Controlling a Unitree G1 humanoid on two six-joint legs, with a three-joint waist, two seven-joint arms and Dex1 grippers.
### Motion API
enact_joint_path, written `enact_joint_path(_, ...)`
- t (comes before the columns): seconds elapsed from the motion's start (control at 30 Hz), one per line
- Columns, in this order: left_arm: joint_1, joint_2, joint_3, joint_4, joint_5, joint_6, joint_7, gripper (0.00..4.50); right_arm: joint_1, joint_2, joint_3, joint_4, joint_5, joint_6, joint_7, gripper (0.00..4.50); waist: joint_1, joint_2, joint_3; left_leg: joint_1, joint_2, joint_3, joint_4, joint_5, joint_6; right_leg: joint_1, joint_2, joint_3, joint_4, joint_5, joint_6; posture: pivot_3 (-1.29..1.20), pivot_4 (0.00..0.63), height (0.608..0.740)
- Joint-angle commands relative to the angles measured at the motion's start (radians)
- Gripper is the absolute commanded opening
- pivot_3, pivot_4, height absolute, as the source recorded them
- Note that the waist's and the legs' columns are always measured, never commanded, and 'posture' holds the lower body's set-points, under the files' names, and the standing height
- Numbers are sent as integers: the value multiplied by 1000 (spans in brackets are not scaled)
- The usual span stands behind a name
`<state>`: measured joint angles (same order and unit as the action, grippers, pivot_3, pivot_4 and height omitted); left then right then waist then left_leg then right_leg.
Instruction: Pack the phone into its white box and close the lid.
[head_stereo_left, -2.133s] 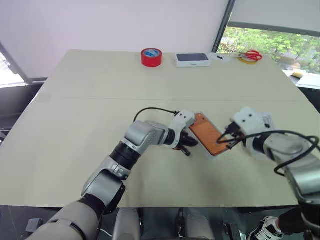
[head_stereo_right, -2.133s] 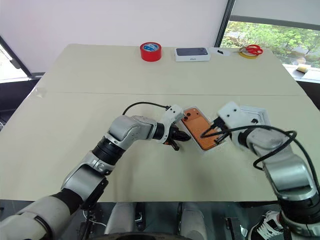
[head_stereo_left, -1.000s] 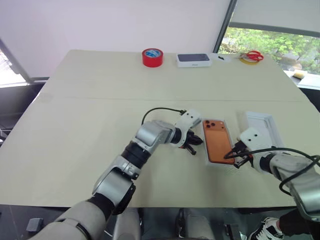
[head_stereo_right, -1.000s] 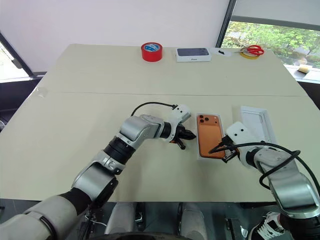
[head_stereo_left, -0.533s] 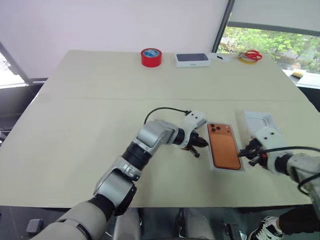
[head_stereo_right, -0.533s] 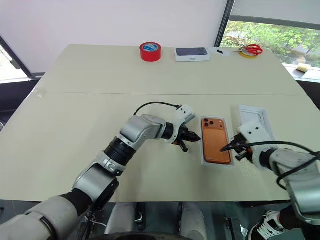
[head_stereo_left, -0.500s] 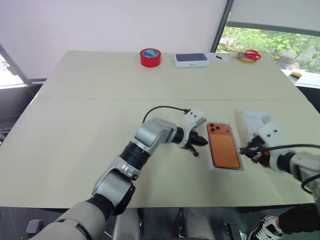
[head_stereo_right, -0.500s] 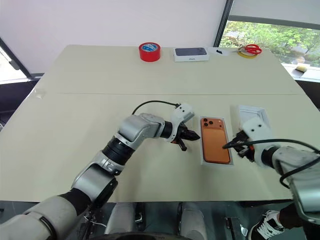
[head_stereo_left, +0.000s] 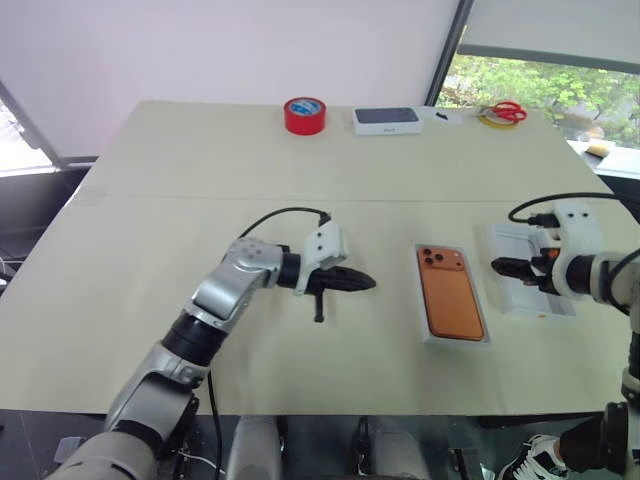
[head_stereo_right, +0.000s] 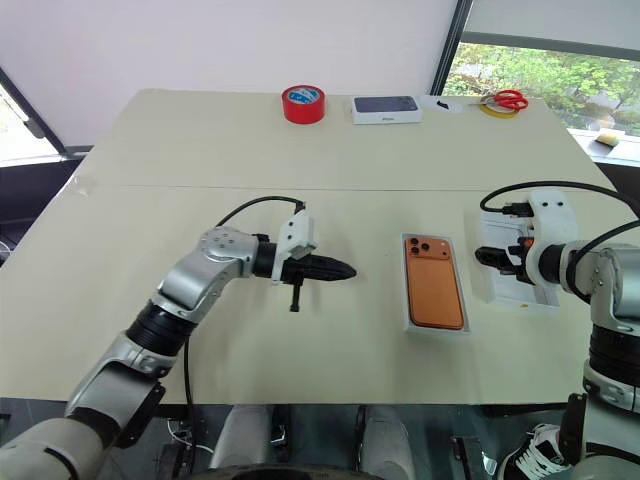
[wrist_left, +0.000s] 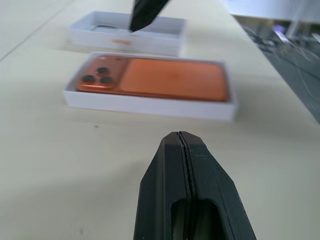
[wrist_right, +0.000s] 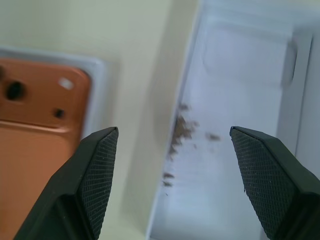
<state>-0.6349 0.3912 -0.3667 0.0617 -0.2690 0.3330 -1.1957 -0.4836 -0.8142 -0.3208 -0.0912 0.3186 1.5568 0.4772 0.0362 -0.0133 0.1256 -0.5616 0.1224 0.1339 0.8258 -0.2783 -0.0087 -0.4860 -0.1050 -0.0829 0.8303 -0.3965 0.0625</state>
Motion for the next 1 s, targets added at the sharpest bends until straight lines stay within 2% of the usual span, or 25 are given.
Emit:
enact_joint_path(0.03,7,15,10,-39,-15,-25,-41,0,-49,-24,42,61,-3,-29,-1,3725,-1,1,0,0,0,0,0,0,0,0,0,0,0,0,0,0,150,637)
enact_joint_path(0.1,12,21,15,-43,-17,-23,-44,0,-65,-33,85,106,-8,-54,0,3725,-4,1,0,0,0,0,0,0,0,0,0,0,0,0,0,0,150,637)
enact_joint_path(0.2,31,27,21,-59,-12,-18,-32,0,-100,-47,145,167,-2,-84,23,2954,-8,1,0,0,0,0,0,0,0,0,0,0,0,0,0,0,150,637)
enact_joint_path(0.37,54,32,38,-82,-20,-7,-12,0,-131,-64,209,185,5,-101,45,376,-21,1,0,0,0,0,-1,0,0,0,0,0,0,0,1,0,150,637)
enact_joint_path(0.4,58,34,40,-81,-20,-9,-9,0,-136,-63,210,189,5,-99,45,66,-23,1,0,0,0,0,-1,0,0,0,0,0,0,0,1,0,150,637)
enact_joint_path(0.5,67,39,45,-80,-15,-16,-1,0,-145,-56,199,196,8,-92,40,66,-25,1,0,0,0,0,-1,0,0,0,0,0,0,1,2,0,150,637)
enact_joint_path(0.63,83,30,121,-64,-35,3,73,0,-238,-25,9,140,64,20,37,66,-25,5,2,0,0,0,-1,0,0,0,0,0,0,2,4,0,150,637)
enact_joint_path(0.7,84,27,161,-47,-44,13,110,0,-271,-23,-68,108,156,52,51,66,-25,5,3,0,0,1,-1,0,0,-1,0,0,0,2,4,0,150,637)
enact_joint_path(0.83,77,26,207,-1,-40,10,157,0,-250,-14,-136,33,496,58,-13,66,-24,4,2,1,0,-1,-3,0,0,0,2,0,0,2,4,0,150,637)
enact_joint_path(1.0,32,15,217,92,-14,-26,181,0,-183,71,-96,13,1140,58,-387,66,-24,4,2,1,1,-1,-1,0,0,0,1,0,1,2,4,0,150,637)
